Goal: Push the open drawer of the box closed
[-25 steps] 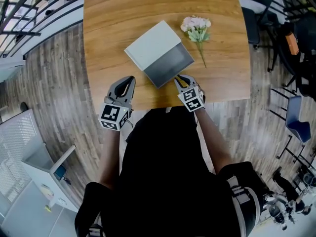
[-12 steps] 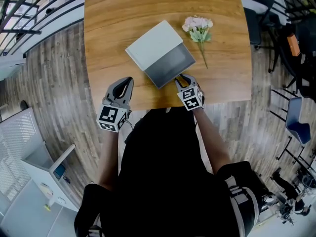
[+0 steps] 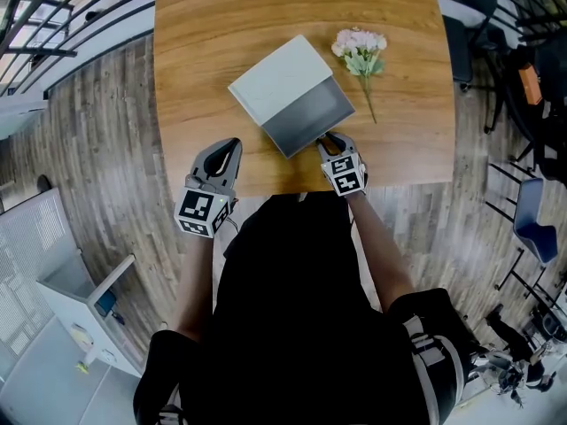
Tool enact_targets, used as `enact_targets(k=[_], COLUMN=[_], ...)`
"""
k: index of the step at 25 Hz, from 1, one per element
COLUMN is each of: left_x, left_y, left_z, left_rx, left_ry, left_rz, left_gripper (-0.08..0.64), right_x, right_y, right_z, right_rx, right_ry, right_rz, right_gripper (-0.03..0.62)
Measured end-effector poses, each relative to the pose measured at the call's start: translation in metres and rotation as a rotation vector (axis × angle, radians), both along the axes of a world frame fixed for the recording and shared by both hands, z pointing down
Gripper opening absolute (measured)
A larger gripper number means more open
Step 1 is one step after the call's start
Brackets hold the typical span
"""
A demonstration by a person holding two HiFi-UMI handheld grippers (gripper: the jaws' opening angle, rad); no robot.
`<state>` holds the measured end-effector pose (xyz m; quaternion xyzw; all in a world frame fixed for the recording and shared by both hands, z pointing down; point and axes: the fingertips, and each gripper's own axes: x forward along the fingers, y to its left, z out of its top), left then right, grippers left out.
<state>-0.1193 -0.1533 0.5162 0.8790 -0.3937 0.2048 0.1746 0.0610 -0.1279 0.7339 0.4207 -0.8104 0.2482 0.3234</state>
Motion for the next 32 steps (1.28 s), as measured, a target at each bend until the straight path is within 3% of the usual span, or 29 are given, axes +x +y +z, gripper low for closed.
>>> enact_targets(k=[6,32], left_x=[-0.006,-0.014], left_y=[0.002,0.003], left_z=[0.002,-0.006], left_rx=[-0.004,0.013], left_ry=[-0.001,0.02], left_rz=[-0.014,-0.028], left_gripper=[0.025,0.025], right_x=[-0.001,-0.006], right_y=[-0.003,-0.005], right_z=[0.001,-0.013], right_rx=[0.003,0.015], right_ry=[0.005,0.012], right_rz=[0.018,0.024], right_gripper=[0.089,0.089])
